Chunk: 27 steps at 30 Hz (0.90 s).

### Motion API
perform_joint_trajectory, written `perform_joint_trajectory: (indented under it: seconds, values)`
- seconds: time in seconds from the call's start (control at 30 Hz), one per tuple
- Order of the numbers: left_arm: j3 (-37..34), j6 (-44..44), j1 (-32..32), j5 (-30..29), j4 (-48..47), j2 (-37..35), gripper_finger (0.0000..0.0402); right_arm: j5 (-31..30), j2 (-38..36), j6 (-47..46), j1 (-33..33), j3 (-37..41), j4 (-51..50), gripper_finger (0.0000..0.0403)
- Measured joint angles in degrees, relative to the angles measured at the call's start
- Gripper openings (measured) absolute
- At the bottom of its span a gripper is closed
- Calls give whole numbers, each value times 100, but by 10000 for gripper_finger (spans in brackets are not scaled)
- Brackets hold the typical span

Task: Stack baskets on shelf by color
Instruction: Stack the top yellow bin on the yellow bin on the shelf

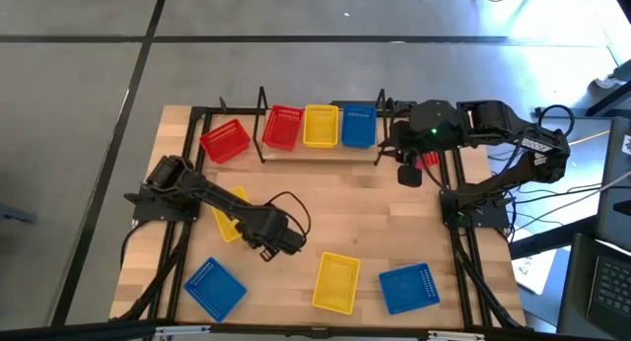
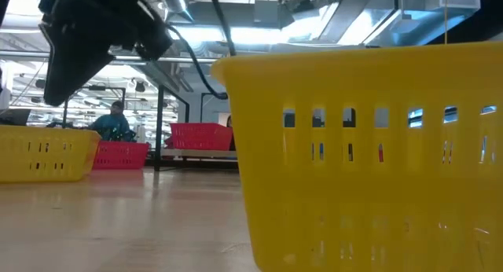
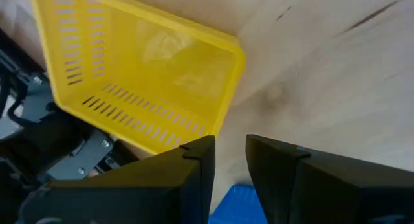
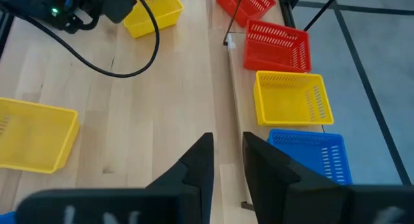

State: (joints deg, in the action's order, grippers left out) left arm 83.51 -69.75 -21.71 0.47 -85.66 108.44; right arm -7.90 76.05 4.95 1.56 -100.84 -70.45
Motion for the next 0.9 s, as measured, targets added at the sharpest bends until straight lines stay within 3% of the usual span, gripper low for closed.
perform_joint_trajectory:
  seconds: [0.47,0.73,0.9]
  values:
    - [-725,137,-136,-143,533,-2,80,0,-9,-186,0,0,335,79]
    - [-1096,148,-136,-591,592,-2,80,0,-9,-190,0,0,362,79]
    - [-1336,584,-104,-658,1038,-4,80,0,-9,-192,0,0,436,79]
